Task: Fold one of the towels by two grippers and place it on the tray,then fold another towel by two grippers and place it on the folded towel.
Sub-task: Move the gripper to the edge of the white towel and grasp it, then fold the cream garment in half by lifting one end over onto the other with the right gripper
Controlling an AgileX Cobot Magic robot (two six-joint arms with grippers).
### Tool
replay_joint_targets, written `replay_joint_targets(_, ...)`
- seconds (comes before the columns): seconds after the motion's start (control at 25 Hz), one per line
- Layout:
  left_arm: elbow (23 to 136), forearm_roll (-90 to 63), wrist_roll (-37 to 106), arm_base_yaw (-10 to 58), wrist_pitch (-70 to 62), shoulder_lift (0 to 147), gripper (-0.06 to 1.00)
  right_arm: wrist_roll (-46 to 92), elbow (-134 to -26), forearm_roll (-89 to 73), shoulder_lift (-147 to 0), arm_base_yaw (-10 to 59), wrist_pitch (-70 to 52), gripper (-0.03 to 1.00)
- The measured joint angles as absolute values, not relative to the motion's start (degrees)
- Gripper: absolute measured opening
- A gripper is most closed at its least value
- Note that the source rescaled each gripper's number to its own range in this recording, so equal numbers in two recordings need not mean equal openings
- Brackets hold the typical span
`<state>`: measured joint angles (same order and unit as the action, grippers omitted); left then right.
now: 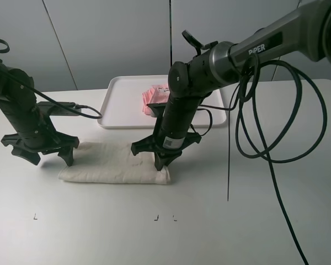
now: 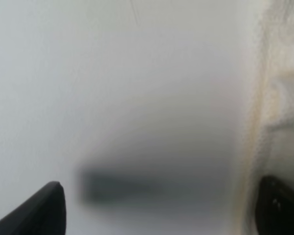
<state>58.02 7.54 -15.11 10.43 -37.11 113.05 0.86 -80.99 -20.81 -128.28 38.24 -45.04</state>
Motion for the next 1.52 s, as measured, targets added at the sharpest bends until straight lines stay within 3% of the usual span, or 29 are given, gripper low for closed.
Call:
replay_joint_targets(0.36, 58.0, 7.5, -15.1, 10.4, -37.1, 113.1, 0.99, 3.9, -81.6, -23.8, -124.0, 38.2, -46.7, 0.02)
replay_joint_targets(0.84, 58.0, 7.5, -15.1, 10.4, -37.1, 113.1, 0.99, 18.0, -87.0, -49.1, -125.5, 38.2, -48.2, 0.02)
replay_joint_targets(1.24, 58.0, 7.3, -15.1, 10.4, -37.1, 113.1, 0.99, 26.0, -87.4, -61.3, -131.0, 45.6, -37.8, 0.02)
replay_joint_targets(1.52, 58.0, 7.1, -15.1, 10.4, -37.1, 113.1, 0.99, 31.9, -89.8, -68.7, -133.5, 46.5, -36.0, 0.02)
